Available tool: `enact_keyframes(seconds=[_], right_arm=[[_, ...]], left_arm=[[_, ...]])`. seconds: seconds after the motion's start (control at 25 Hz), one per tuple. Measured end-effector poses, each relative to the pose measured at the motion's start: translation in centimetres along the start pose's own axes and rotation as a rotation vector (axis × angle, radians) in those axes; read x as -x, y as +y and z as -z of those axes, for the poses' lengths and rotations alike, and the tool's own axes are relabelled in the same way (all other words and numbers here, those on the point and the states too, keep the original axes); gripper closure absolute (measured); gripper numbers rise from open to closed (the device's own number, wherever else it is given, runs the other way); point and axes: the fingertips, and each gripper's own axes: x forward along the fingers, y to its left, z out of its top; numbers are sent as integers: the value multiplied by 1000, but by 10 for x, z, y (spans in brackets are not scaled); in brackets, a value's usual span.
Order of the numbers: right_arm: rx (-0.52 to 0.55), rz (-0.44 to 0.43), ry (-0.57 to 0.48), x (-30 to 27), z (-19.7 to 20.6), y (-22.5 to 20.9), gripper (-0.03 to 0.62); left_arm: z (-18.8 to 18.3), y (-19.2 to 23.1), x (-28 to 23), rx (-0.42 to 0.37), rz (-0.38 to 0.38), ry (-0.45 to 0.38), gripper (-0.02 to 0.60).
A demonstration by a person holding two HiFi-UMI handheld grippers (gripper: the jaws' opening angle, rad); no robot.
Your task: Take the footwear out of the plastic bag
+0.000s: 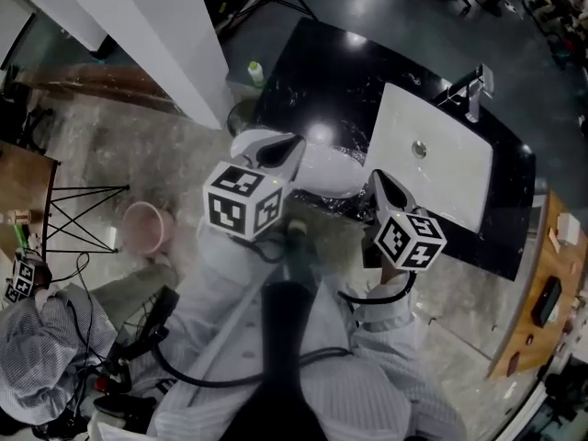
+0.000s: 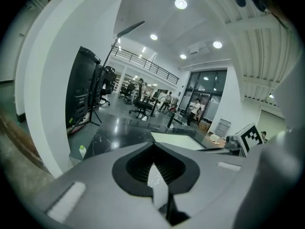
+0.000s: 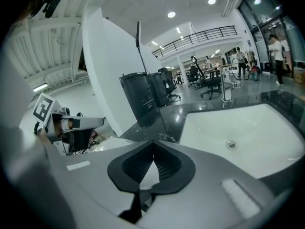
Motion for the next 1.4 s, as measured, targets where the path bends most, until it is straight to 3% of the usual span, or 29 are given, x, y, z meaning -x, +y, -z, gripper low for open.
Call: enact_keyframes(seconds=[0.28, 0.44, 0.48, 0.68, 0.76, 0.92, 1.16, 1.32, 1.4], right_arm=[[-132, -27, 126, -7, 21, -33, 579], [-166, -46, 212, -8, 33, -48, 571], [-183, -70, 236, -8, 36, -50, 571], [-334, -340, 386, -20, 42, -33, 508], [-358, -378, 448, -24, 47, -35, 499], [-379, -438, 562, -27, 60, -37, 493], [-429, -531, 624, -37, 62, -32, 503], [-481, -646, 660, -36, 58, -20, 424], [-456, -672, 676, -38, 58, -15, 431]], left_arm=[[4, 51, -2, 68, 0, 73, 580], [22, 91, 14, 125, -8, 191, 557], [25, 102, 19, 143, -19, 210, 515], [56, 137, 36, 183, -13, 375, 472], [68, 144, 37, 192, 6, 429, 449], [83, 149, 29, 251, 73, 477, 438], [91, 153, 21, 299, 139, 504, 443], [93, 148, 21, 350, 205, 509, 463], [92, 146, 21, 355, 233, 506, 465]])
